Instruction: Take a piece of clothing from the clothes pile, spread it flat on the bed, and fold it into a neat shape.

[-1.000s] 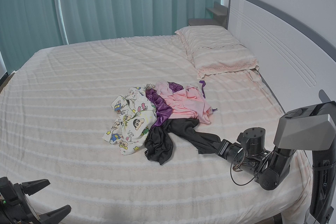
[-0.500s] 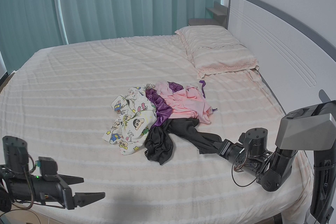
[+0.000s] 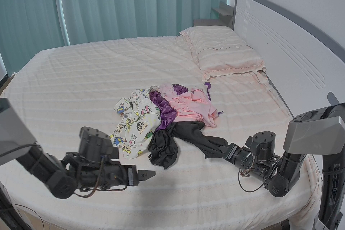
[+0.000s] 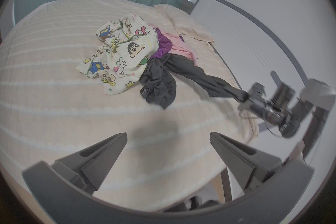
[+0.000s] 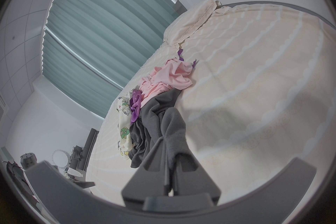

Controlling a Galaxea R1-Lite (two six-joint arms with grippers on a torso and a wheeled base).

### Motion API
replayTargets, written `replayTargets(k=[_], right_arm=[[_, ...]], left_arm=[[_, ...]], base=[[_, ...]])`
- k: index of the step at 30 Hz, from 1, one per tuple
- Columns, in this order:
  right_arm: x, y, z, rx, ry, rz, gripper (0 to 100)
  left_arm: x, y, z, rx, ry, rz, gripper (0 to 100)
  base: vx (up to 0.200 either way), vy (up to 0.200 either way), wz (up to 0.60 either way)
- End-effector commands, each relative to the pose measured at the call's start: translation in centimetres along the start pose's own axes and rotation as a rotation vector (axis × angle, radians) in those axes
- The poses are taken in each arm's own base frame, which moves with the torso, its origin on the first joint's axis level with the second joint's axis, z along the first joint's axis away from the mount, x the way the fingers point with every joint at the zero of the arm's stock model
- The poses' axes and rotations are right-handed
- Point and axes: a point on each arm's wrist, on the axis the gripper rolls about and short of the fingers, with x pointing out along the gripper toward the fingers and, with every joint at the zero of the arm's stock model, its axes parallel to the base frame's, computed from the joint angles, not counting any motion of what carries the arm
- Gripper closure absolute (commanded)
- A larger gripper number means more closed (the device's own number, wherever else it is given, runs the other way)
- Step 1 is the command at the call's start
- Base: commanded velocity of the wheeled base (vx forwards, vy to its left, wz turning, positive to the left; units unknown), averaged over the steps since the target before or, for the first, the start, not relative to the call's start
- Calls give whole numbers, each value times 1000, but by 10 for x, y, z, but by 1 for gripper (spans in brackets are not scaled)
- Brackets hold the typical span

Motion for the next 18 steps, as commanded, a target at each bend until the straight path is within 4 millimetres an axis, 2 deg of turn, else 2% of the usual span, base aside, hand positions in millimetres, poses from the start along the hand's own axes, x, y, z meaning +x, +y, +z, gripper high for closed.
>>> replayTargets(k=[1, 13, 18], right_arm=[[-1, 1, 0, 0, -4, 0, 100], [-1, 0, 0, 0, -6, -4, 100], [-1, 1, 0, 0, -6, -2, 100]], left_arm=[[83, -11, -2, -66, 13, 84, 0], [133, -14, 12, -127, -50, 108, 0], [161, -11, 16, -130, -99, 161, 0]], base=[[0, 0, 0], [0, 0, 0], [0, 0, 0]])
